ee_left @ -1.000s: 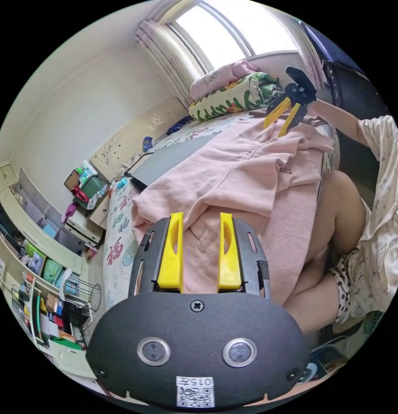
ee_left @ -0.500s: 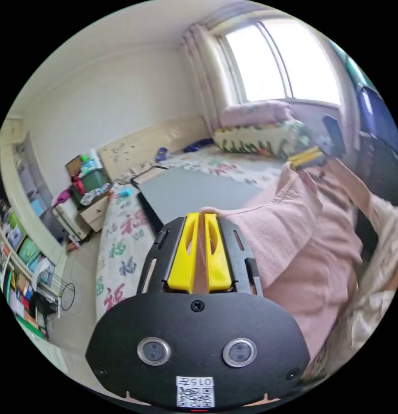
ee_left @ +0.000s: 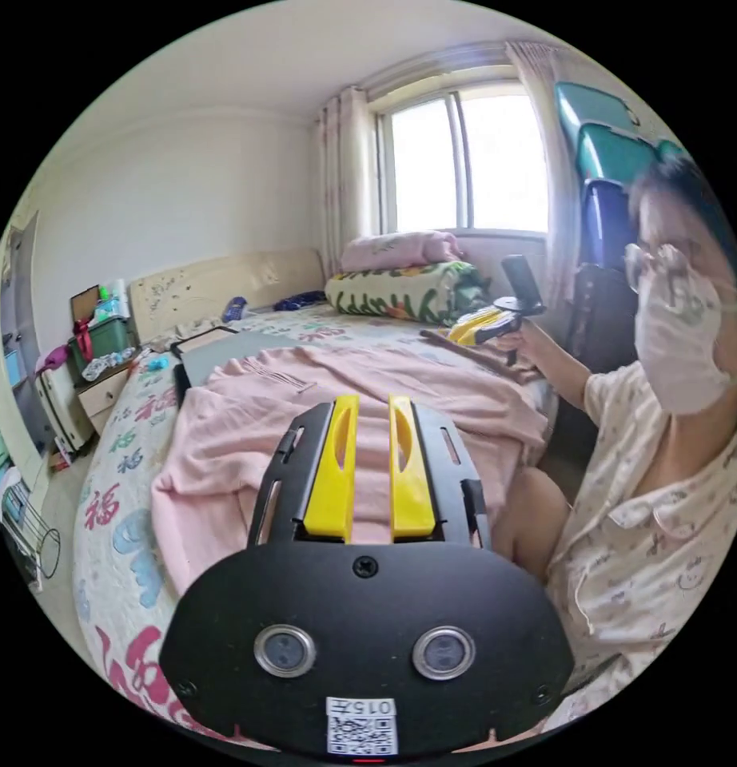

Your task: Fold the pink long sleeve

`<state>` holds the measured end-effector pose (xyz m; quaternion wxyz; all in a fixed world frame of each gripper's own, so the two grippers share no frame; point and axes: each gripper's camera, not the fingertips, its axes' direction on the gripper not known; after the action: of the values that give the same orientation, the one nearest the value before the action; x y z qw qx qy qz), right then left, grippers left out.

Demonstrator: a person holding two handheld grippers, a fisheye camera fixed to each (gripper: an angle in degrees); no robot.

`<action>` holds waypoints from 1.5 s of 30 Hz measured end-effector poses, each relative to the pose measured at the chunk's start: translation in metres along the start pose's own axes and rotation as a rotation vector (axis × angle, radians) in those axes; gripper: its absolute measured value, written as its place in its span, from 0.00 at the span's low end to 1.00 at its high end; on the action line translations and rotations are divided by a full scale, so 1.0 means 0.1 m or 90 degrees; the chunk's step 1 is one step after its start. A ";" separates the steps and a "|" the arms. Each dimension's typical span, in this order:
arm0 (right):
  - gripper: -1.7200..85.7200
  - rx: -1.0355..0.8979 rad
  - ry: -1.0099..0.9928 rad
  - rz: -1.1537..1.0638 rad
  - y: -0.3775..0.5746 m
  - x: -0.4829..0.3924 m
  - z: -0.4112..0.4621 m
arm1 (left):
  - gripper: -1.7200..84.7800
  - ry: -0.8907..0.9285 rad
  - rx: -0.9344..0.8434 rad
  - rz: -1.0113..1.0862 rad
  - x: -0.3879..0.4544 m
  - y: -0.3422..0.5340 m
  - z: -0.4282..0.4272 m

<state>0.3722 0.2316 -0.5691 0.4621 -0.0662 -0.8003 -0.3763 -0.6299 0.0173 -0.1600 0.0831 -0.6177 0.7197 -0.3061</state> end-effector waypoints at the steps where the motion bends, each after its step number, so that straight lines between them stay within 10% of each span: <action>1: 0.12 -0.011 -0.021 -0.029 0.18 -0.34 0.02 | 0.10 0.007 0.000 0.018 0.26 0.17 -0.10; 24: 0.13 -0.134 0.478 -0.242 0.65 -3.18 1.48 | 0.17 -0.002 -0.098 0.047 1.25 0.23 0.75; 45: 0.07 0.045 0.287 0.093 -0.73 -2.48 0.63 | 0.06 -0.045 -0.041 -0.074 1.05 0.26 0.67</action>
<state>0.4356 0.2811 -0.8228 0.6570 -0.0220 -0.6829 -0.3185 -0.6416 -0.1027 -0.2005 0.0701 -0.6713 0.6886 -0.2652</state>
